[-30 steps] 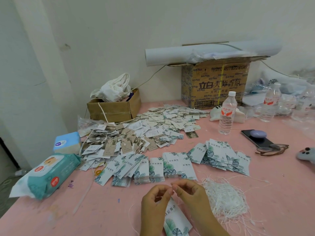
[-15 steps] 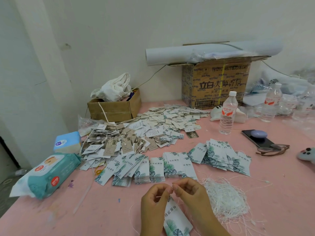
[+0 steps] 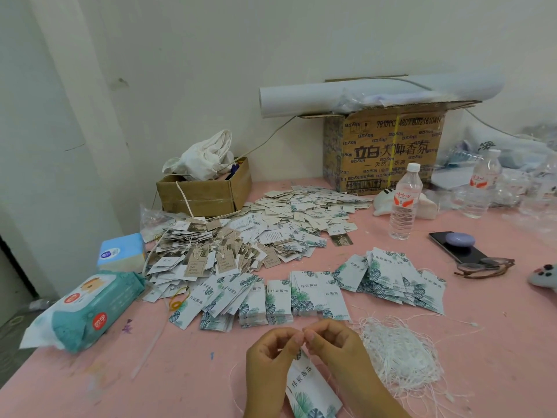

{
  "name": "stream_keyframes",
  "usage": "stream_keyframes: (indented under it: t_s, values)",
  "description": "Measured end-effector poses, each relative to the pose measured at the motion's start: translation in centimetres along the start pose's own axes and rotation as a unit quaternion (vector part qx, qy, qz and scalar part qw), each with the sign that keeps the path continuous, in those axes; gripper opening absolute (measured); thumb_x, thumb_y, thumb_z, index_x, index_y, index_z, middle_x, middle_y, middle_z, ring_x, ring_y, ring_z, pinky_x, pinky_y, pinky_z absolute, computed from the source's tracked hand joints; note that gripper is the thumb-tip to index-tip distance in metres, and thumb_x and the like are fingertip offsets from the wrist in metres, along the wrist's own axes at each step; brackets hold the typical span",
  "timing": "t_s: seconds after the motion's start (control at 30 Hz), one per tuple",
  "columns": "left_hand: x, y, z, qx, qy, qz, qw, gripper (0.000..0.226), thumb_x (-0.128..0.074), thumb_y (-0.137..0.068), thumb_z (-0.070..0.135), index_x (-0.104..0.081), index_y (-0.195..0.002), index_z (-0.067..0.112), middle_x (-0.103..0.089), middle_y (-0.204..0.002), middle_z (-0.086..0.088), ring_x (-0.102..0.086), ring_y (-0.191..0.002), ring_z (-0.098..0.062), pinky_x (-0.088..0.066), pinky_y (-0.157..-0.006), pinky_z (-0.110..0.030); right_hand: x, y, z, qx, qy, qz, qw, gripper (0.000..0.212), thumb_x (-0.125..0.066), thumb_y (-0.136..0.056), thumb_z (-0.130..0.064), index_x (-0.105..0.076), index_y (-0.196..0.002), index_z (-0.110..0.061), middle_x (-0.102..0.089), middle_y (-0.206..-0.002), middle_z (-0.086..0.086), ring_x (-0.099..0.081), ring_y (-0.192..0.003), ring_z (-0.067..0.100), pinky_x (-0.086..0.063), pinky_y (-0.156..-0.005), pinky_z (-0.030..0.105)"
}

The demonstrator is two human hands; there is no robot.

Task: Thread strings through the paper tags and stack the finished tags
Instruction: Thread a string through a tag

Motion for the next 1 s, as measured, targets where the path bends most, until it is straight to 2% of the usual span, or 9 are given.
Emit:
stream_keyframes:
  t_s: [0.23, 0.37, 0.53, 0.67, 0.8, 1.0]
  values:
    - [-0.2, -0.3, -0.4, 0.034, 0.055, -0.016, 0.998, 0.013, -0.080, -0.055, 0.019, -0.072, -0.061, 0.010, -0.065, -0.060, -0.013, -0.057, -0.052, -0.017, -0.047, -0.051, -0.026, -0.4, -0.2, 0.9, -0.034, -0.064, -0.041, 0.997, 0.020, -0.082, -0.065, -0.021, -0.072, -0.075, -0.006, -0.060, -0.065, 0.014, -0.051, -0.058, 0.019, -0.045, -0.056, 0.025]
    - [0.1, -0.4, -0.6, 0.047, 0.079, -0.010, 0.996, 0.015, -0.079, -0.055, 0.011, -0.067, -0.063, 0.008, -0.063, -0.058, -0.012, -0.057, -0.050, -0.017, -0.047, -0.049, -0.025, -0.7, -0.2, 0.9, -0.038, -0.085, -0.051, 0.994, 0.022, -0.080, -0.061, -0.016, -0.070, -0.073, -0.001, -0.063, -0.067, 0.016, -0.057, -0.059, 0.019, -0.049, -0.057, 0.025]
    - [-0.2, -0.3, -0.4, 0.050, 0.075, -0.019, 0.996, 0.013, -0.080, -0.052, 0.013, -0.069, -0.058, 0.009, -0.062, -0.055, -0.012, -0.056, -0.045, -0.016, -0.046, -0.044, -0.022, -0.7, -0.1, 0.8, -0.037, -0.094, -0.061, 0.993, 0.021, -0.080, -0.061, -0.013, -0.069, -0.073, 0.000, -0.064, -0.066, 0.016, -0.060, -0.058, 0.019, -0.051, -0.057, 0.024]
    - [-0.2, -0.2, -0.4, 0.053, 0.081, -0.016, 0.995, 0.017, -0.081, -0.051, 0.012, -0.068, -0.060, 0.006, -0.062, -0.056, -0.014, -0.057, -0.045, -0.017, -0.047, -0.044, -0.023, -0.5, -0.3, 1.0, -0.031, -0.069, -0.070, 0.995, 0.029, -0.090, -0.061, -0.022, -0.071, -0.075, -0.004, -0.065, -0.070, 0.016, -0.060, -0.063, 0.021, -0.050, -0.062, 0.028]
    - [-0.2, -0.2, -0.6, 0.055, 0.072, -0.013, 0.996, 0.013, -0.081, -0.052, 0.013, -0.071, -0.059, 0.008, -0.062, -0.056, -0.015, -0.056, -0.046, -0.017, -0.047, -0.044, -0.024, -0.2, -0.4, 1.3, -0.027, -0.052, -0.066, 0.996, 0.040, -0.093, -0.052, -0.034, -0.073, -0.074, -0.008, -0.066, -0.071, 0.015, -0.060, -0.063, 0.020, -0.050, -0.061, 0.028]
    - [-0.1, -0.3, -0.2, 0.032, 0.041, -0.012, 0.999, 0.008, -0.077, -0.058, 0.013, -0.071, -0.058, 0.008, -0.065, -0.057, -0.015, -0.058, -0.047, -0.014, -0.046, -0.046, -0.020, 0.1, -0.5, 1.3, -0.002, -0.031, -0.041, 0.999, 0.044, -0.094, -0.050, -0.037, -0.073, -0.074, -0.007, -0.065, -0.068, 0.011, -0.057, -0.060, 0.016, -0.049, -0.059, 0.024]
Point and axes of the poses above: each hand's wrist, its own y-axis away from the middle knuckle, its own x-axis out of the back of the hand, z = x × y, the point moved 5 cm from there along -y, towards the middle knuckle
